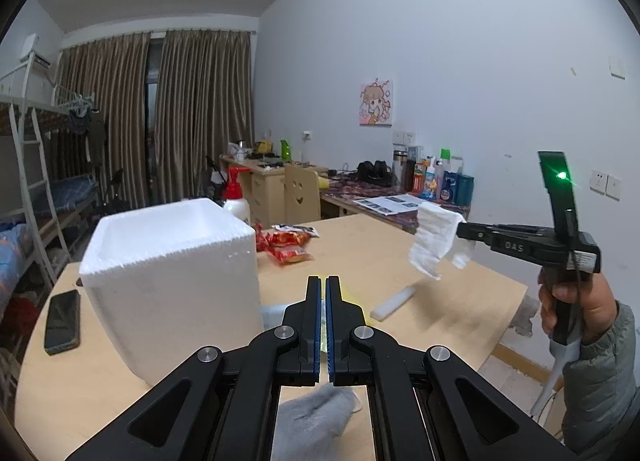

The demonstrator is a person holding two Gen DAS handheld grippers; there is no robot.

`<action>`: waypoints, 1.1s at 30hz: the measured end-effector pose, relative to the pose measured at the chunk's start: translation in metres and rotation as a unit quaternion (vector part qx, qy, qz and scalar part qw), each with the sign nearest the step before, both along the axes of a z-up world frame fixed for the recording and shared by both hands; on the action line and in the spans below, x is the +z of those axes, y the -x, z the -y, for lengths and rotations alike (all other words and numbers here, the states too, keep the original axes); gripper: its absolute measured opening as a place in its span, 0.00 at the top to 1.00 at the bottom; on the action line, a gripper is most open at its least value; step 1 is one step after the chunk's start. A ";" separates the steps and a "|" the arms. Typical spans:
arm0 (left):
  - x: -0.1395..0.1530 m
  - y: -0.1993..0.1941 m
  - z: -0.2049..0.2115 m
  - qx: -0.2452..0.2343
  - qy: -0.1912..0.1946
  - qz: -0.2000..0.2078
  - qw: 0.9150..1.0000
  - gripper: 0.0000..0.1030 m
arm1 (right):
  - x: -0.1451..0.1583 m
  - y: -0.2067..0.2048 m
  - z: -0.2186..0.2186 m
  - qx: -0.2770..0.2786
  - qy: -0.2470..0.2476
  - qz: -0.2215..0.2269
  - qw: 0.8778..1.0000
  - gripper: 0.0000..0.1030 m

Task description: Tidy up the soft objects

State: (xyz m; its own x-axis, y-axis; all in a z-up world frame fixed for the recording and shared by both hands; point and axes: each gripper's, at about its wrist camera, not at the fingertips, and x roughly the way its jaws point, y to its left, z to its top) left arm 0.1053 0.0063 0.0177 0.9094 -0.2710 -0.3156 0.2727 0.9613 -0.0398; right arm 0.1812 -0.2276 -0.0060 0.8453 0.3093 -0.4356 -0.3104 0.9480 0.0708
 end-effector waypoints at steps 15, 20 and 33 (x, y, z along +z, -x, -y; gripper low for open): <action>-0.046 0.024 -0.014 0.003 -0.013 -0.072 0.997 0.63 | -0.002 0.033 -0.026 0.045 -0.010 0.025 0.999 0.93; -0.064 0.029 -0.015 0.007 0.005 -0.094 0.996 0.19 | -0.003 0.044 -0.030 0.057 -0.013 0.028 0.998 0.93; -0.113 0.006 -0.013 0.046 -0.023 -0.159 0.986 0.32 | -0.009 0.061 -0.032 0.069 -0.023 0.030 0.997 0.93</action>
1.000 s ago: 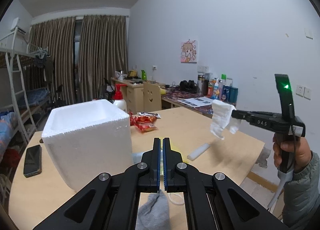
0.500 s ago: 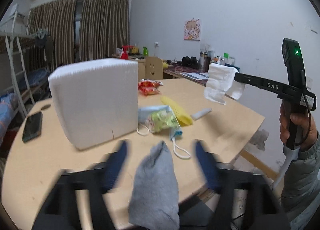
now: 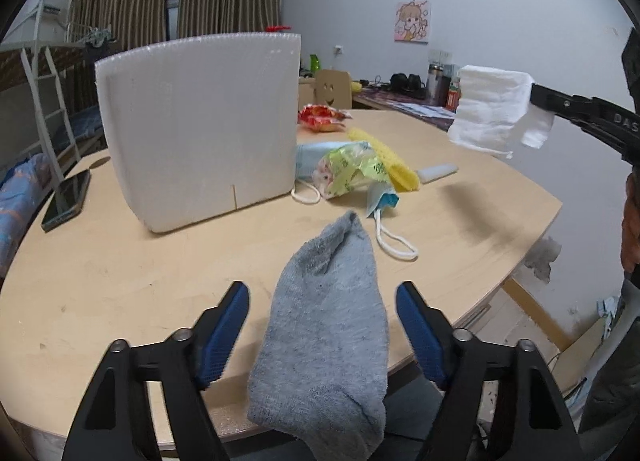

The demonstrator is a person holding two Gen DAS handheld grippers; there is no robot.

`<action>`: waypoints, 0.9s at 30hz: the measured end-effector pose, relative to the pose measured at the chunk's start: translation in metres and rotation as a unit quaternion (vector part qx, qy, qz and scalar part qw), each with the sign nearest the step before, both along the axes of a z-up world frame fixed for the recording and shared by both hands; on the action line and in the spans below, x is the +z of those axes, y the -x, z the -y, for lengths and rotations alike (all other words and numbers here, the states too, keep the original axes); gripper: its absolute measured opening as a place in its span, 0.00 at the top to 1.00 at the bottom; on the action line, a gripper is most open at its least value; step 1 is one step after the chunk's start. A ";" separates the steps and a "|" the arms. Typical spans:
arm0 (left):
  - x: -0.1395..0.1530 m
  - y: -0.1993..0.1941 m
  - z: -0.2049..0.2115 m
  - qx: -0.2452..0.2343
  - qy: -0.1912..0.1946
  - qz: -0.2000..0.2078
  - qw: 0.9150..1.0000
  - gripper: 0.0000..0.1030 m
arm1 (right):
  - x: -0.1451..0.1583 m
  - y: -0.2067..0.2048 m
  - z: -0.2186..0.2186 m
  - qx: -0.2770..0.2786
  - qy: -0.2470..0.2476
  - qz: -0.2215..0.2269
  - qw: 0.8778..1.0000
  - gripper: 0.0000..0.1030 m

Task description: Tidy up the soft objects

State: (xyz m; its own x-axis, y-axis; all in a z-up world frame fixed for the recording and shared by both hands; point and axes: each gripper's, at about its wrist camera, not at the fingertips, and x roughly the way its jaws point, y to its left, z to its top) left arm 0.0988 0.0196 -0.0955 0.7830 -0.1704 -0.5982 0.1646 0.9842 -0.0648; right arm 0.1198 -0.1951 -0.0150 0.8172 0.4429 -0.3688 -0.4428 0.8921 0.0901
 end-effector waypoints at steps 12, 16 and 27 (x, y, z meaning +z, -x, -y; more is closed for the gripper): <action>-0.019 -0.010 0.006 0.003 -0.028 -0.035 0.999 0.68 | -0.002 0.007 -0.002 0.012 -0.006 0.000 1.000 0.93; -0.017 -0.010 0.012 -0.005 -0.037 -0.034 0.999 0.95 | -0.002 0.008 -0.003 0.015 -0.009 0.000 1.000 0.93; 0.041 0.007 0.002 0.011 -0.037 0.061 0.997 0.95 | 0.000 0.011 -0.022 0.048 -0.015 0.004 0.999 0.93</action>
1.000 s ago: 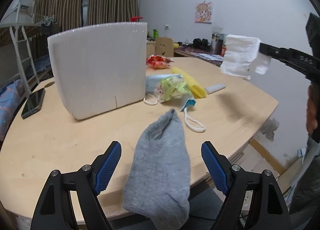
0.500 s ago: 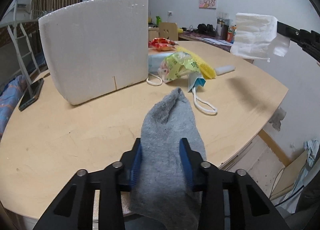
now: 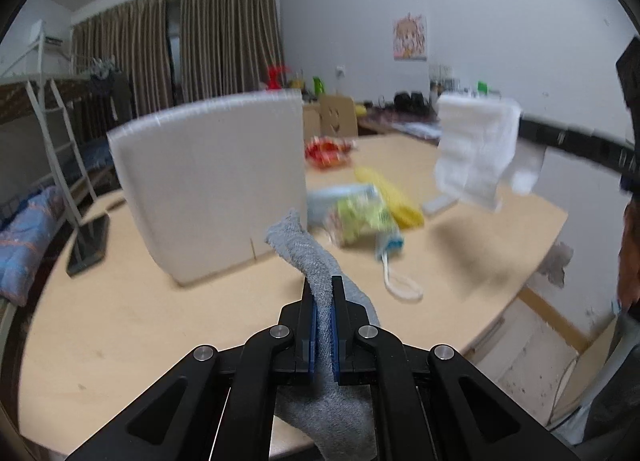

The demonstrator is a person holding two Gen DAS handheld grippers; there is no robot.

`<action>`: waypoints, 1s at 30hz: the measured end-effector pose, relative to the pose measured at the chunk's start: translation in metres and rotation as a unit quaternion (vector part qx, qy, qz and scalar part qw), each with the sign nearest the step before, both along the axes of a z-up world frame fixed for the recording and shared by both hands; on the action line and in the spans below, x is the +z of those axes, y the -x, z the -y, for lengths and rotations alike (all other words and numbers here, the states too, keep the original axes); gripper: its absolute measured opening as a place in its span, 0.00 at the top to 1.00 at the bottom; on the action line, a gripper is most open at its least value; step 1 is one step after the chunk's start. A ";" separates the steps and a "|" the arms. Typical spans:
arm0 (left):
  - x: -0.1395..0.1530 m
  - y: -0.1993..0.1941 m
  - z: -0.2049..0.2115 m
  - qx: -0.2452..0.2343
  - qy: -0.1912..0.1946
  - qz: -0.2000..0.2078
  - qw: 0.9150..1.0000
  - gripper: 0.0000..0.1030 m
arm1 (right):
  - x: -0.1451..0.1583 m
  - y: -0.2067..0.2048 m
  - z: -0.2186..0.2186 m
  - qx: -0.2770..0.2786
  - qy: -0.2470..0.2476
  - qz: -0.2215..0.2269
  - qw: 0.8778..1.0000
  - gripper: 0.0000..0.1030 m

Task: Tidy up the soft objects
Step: 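Carry the sock with the left gripper while the right gripper carries the towel to the foam box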

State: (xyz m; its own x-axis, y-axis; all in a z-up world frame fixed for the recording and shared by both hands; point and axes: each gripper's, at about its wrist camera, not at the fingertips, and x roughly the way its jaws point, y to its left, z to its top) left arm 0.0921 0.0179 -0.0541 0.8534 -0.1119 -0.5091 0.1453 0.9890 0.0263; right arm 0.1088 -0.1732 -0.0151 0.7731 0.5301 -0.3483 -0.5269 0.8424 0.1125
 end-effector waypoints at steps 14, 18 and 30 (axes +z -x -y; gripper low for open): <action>0.076 0.029 -0.020 0.044 -0.007 0.103 0.994 0.95 | 0.019 0.006 -0.043 0.084 -0.026 0.024 0.996 0.93; 0.091 0.030 -0.023 0.054 -0.010 0.117 0.992 0.95 | 0.028 0.004 -0.050 0.099 -0.032 0.032 0.994 0.93; 0.120 0.008 -0.040 0.072 -0.002 0.126 0.989 0.95 | 0.053 -0.014 -0.075 0.142 -0.033 0.047 0.988 0.93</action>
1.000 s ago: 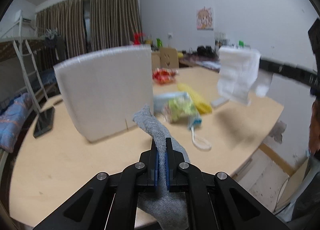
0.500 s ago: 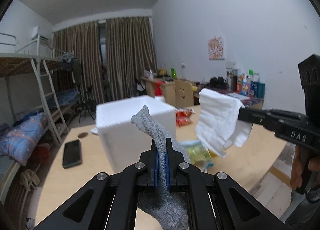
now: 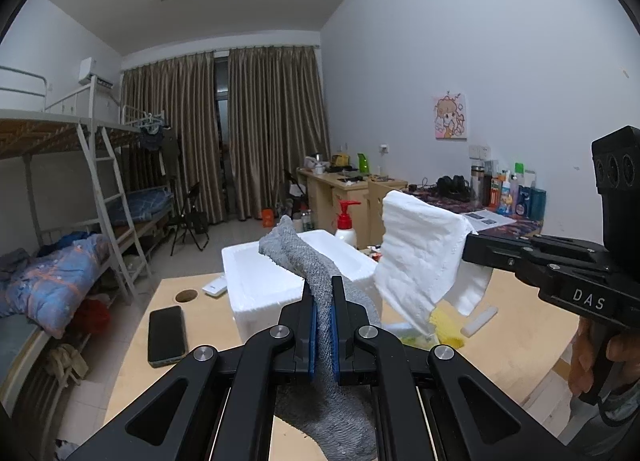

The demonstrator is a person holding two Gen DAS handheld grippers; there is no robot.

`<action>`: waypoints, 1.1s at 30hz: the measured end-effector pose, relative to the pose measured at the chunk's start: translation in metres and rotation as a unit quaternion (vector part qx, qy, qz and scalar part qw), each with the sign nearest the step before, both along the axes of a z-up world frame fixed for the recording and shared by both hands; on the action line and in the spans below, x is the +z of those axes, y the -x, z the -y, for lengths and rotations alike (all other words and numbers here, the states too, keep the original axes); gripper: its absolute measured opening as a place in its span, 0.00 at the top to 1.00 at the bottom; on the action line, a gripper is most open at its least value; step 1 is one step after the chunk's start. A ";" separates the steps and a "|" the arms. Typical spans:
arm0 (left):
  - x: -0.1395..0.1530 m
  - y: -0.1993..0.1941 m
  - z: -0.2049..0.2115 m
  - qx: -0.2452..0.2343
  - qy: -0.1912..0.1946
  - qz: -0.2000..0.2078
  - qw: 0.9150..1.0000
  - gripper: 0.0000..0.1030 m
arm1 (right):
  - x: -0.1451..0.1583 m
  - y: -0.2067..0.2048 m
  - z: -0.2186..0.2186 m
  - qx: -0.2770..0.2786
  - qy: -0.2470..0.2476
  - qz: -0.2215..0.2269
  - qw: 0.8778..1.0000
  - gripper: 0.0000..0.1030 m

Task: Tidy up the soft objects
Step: 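Carry the sock with the left gripper while the right gripper carries the towel to the foam box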

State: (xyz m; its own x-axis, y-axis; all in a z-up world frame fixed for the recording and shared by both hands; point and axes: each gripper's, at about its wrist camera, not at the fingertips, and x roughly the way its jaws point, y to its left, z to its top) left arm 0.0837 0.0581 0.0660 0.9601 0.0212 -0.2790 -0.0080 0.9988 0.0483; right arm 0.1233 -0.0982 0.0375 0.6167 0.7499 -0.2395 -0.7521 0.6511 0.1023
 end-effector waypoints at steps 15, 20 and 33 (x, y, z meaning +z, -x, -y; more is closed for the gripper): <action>0.028 -0.046 -0.027 -0.009 0.019 0.000 1.000 0.95 | 0.017 -0.035 -0.031 0.028 0.008 -0.003 1.000 0.93; 0.031 -0.060 -0.034 -0.016 0.023 -0.005 1.000 0.95 | 0.018 -0.049 -0.039 0.027 0.012 -0.006 1.000 0.93; 0.031 -0.102 -0.044 -0.031 0.031 -0.018 0.999 0.95 | 0.027 -0.068 -0.054 0.028 0.010 -0.005 1.000 0.93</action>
